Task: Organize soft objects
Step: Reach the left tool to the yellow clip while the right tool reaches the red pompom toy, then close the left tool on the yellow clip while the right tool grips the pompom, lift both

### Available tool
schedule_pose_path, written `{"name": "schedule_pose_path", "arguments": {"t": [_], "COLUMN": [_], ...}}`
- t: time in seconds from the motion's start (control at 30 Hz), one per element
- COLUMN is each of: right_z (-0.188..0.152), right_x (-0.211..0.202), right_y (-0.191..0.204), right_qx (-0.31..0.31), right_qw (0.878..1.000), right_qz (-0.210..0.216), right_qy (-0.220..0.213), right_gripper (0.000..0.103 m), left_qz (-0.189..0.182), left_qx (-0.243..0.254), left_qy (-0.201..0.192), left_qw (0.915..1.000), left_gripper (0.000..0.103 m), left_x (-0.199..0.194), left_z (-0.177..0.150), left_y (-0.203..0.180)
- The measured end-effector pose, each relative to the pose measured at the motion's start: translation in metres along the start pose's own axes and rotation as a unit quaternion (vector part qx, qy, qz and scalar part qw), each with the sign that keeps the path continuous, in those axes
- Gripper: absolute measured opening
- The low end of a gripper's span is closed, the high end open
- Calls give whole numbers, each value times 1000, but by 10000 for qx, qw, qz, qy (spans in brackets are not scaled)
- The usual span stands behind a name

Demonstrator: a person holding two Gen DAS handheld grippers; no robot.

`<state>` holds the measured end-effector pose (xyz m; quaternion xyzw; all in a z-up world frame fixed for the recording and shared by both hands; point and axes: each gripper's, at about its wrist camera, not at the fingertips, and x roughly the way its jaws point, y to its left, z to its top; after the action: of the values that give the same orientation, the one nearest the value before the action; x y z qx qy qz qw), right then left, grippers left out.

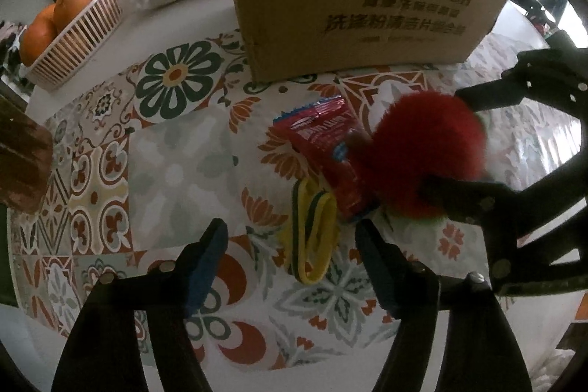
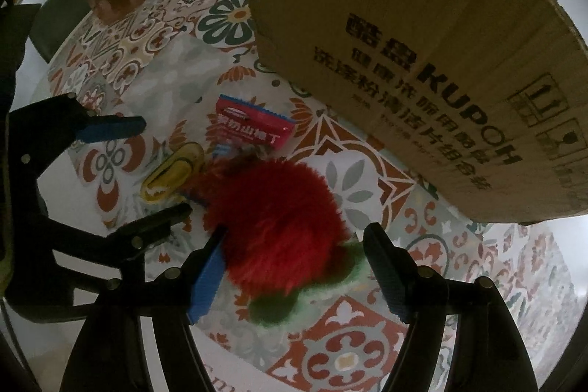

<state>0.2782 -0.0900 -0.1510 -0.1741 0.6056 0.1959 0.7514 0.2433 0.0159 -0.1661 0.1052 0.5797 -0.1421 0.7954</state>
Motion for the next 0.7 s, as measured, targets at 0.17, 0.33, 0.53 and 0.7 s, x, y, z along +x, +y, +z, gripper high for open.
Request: {"name": "schedule_pose_path", "arguments": {"t": [0.17, 0.33, 0.53, 0.7], "right_z": [2, 3, 0, -6], "right_x": [9, 15, 19, 20], "right_y": [-1, -1, 0, -2], "right_qx": [77, 115, 201, 483], "right_qw": [10000, 9999, 9995, 9977], "right_qz": [56, 83, 162, 357], "right_qy": [-5, -39, -172, -317], "right_gripper": [74, 72, 55, 46], "left_qz": [13, -45, -144, -290], "left_qx": [-125, -287, -563, -925], "left_qy": [37, -37, -174, -252], "left_qw": [9999, 9996, 9982, 9950], "left_gripper": [61, 49, 33, 29], "left_x": [10, 14, 12, 9], "left_z": [4, 5, 4, -4], "left_y": [4, 7, 15, 25]}}
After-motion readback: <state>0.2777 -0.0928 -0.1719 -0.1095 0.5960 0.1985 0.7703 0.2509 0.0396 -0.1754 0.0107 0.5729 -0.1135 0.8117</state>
